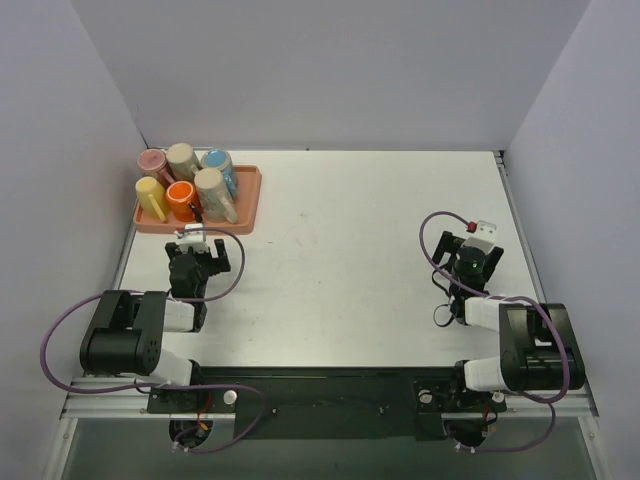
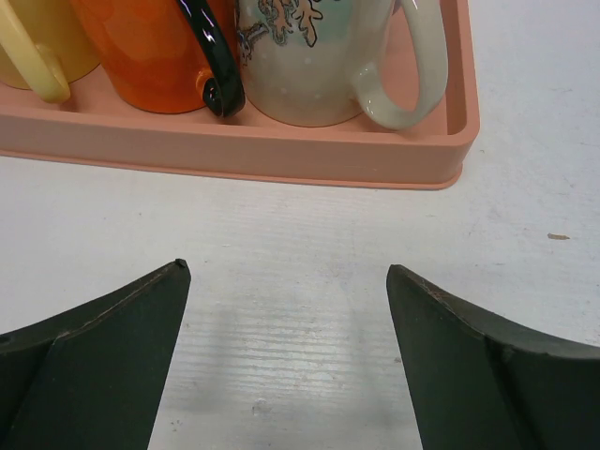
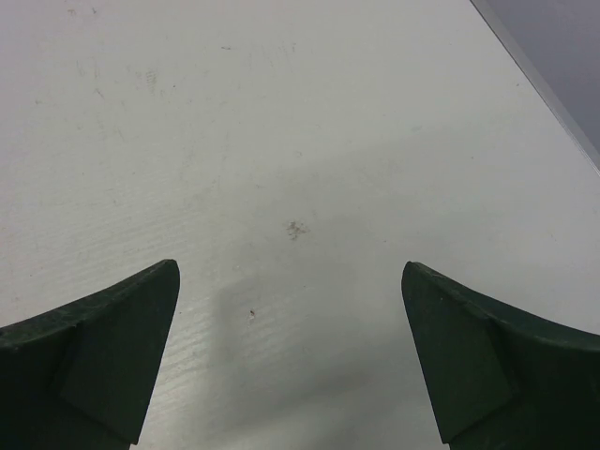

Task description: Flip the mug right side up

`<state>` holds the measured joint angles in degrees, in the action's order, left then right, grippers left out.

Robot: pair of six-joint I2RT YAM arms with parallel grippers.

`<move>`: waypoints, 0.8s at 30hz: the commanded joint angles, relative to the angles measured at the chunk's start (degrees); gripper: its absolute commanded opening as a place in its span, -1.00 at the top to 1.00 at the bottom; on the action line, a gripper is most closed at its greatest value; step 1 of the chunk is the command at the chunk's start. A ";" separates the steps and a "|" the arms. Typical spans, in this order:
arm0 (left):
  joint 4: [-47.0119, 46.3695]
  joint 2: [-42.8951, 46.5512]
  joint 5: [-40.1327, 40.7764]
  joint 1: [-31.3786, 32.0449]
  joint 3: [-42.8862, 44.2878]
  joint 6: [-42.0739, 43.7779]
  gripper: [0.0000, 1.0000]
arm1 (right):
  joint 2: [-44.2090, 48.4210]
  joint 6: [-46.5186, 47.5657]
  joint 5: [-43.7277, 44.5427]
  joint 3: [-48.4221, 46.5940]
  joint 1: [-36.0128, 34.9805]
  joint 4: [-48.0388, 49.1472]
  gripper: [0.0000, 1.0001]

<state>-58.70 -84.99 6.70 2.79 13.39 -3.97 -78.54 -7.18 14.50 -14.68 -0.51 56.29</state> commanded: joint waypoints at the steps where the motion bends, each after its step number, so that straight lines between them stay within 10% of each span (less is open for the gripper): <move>1: -3.27 1.06 -0.28 -0.32 1.64 -0.34 -0.95 | 1.45 -0.20 2.09 -1.66 -0.72 -0.65 -1.00; 4: -1.00 3.32 0.24 -0.32 3.04 -0.25 -0.90 | 4.79 -0.99 5.61 -2.11 -1.33 -4.17 -1.00; 11: 51.31 13.08 -0.26 -0.41 28.05 -2.36 -0.86 | 13.41 -5.83 9.14 -11.93 -4.40 -32.08 -0.94; 17: 70.73 16.01 -6.70 -0.06 37.57 -10.96 -0.82 | 15.53 -0.91 15.12 -16.35 -12.92 -38.45 -0.93; 24: 77.50 7.22 19.53 13.45 49.35 -25.19 -0.60 | 12.89 -0.99 16.69 -16.70 -13.29 -39.86 -0.91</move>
<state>9.85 -73.01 10.68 8.78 55.92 -19.00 -64.36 -8.86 27.09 -30.28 -13.69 20.10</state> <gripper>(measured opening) 0.833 0.959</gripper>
